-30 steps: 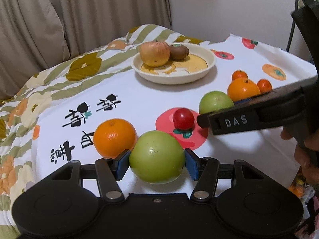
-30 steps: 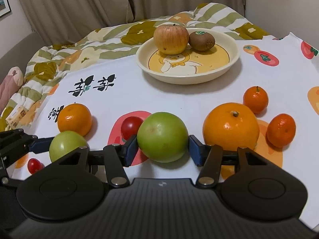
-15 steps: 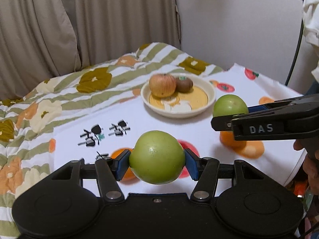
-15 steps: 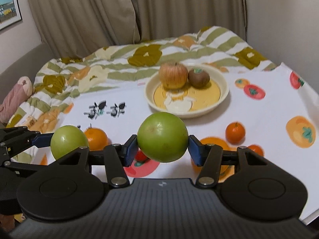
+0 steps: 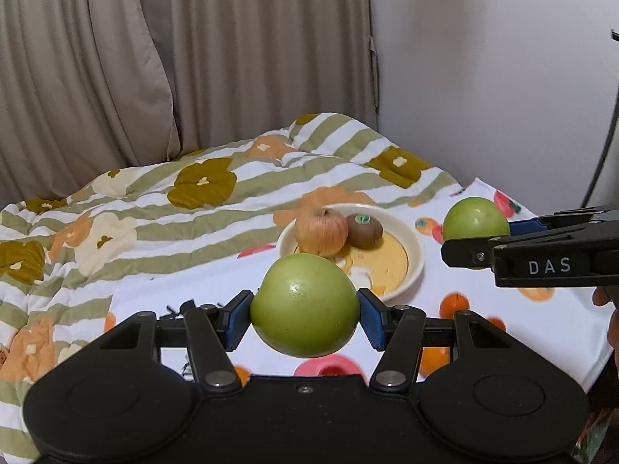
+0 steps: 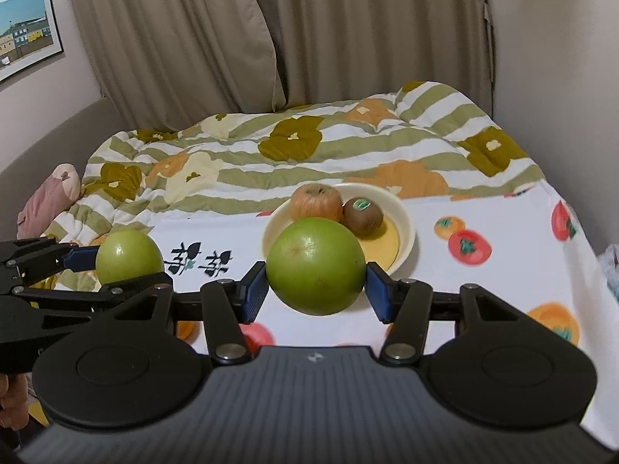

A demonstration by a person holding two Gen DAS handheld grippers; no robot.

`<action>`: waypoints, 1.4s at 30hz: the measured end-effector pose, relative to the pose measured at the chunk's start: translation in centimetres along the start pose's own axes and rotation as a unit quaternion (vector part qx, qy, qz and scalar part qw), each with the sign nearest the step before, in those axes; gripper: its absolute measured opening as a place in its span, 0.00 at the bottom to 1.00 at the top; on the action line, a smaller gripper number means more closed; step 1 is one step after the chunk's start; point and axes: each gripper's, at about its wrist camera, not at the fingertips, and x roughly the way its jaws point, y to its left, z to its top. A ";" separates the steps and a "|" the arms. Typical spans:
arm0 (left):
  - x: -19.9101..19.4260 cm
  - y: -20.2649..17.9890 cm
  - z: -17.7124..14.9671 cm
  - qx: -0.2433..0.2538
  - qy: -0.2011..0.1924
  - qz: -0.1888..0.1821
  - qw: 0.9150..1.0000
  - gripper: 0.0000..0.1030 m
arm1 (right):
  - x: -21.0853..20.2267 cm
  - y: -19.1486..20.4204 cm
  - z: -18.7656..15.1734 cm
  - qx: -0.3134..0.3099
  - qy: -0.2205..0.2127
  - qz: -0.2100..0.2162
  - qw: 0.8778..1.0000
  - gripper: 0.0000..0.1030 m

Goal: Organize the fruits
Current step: 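Carry both green apples over the duck bowl with both tools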

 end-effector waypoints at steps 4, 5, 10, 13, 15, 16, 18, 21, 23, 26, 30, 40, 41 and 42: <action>2.0 -1.2 1.5 -0.009 0.005 0.010 1.000 0.60 | 1.5 -2.3 1.5 -0.021 0.007 0.010 1.000 0.67; 2.6 -1.4 1.8 -0.010 0.007 0.012 1.000 0.60 | 2.0 -2.9 1.9 -0.027 0.010 0.013 1.000 0.67; 5.9 -2.7 2.8 -0.019 0.021 0.024 0.999 0.60 | 4.8 -5.5 3.1 -0.048 0.023 0.028 0.998 0.67; 8.0 -3.5 3.1 -0.024 0.036 0.031 0.999 0.60 | 6.9 -6.7 3.5 -0.060 0.035 0.041 0.997 0.67; 9.4 -4.0 3.1 -0.028 0.047 0.034 0.998 0.60 | 8.1 -7.4 3.6 -0.067 0.044 0.051 0.995 0.67; 10.1 -4.3 3.1 -0.028 0.052 0.036 0.998 0.60 | 8.8 -7.7 3.7 -0.070 0.049 0.057 0.995 0.67; 11.5 -4.8 3.1 -0.027 0.062 0.040 0.997 0.60 | 10.0 -8.4 3.7 -0.079 0.056 0.065 0.993 0.67; 13.5 -5.6 3.0 -0.022 0.076 0.042 0.996 0.60 | 11.6 -9.2 3.8 -0.087 0.065 0.074 0.991 0.67; 14.7 -6.2 2.9 -0.016 0.086 0.043 0.995 0.60 | 12.5 -9.6 3.8 -0.091 0.072 0.080 0.990 0.67; 16.3 -7.0 2.6 -0.007 0.102 0.043 0.994 0.60 | 13.5 -10.0 3.9 -0.094 0.079 0.089 0.988 0.67; 18.0 -7.4 2.3 0.002 0.121 0.041 0.992 0.60 | 14.4 -10.3 4.0 -0.098 0.084 0.099 0.987 0.67; 18.4 -7.5 2.3 0.009 0.121 0.036 0.992 0.92 | 15.5 -10.8 4.5 -0.100 0.096 0.105 0.985 0.67; 18.1 -7.6 2.5 0.013 0.112 0.041 0.993 0.94 | 15.6 -10.9 4.6 -0.098 0.098 0.107 0.985 0.67; 17.7 -7.5 2.7 0.018 0.106 0.045 0.993 0.94 | 15.6 -10.9 4.6 -0.099 0.098 0.108 0.984 0.67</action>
